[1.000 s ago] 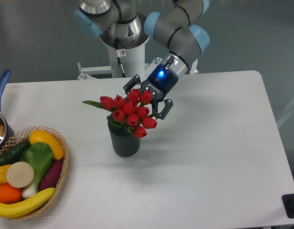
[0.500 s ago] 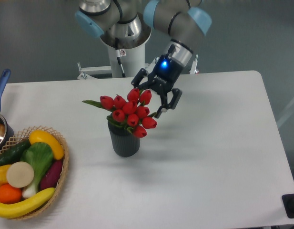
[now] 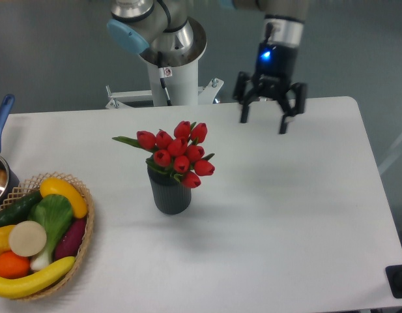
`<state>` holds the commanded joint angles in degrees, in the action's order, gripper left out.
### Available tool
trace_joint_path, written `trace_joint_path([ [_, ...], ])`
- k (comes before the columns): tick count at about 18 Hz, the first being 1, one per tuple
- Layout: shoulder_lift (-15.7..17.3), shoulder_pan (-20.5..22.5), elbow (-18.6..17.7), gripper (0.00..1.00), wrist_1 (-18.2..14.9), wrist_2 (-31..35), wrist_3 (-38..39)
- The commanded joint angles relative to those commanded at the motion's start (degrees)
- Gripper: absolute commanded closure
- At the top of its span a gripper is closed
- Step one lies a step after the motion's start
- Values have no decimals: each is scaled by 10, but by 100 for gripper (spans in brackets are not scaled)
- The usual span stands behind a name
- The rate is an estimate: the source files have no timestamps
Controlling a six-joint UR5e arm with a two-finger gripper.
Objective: Insert the flowers into the vase
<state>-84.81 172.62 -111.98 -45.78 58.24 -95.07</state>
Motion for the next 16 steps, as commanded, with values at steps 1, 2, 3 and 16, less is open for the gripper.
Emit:
trace_joint_path([
  [1,3,3,7,0,-11,29,-29],
  [2,6,6,13,0,-30,54,-56],
  [3,10,11,20,0,-51,72,-81],
  [16,13,129,76,0,-278,87,-382],
])
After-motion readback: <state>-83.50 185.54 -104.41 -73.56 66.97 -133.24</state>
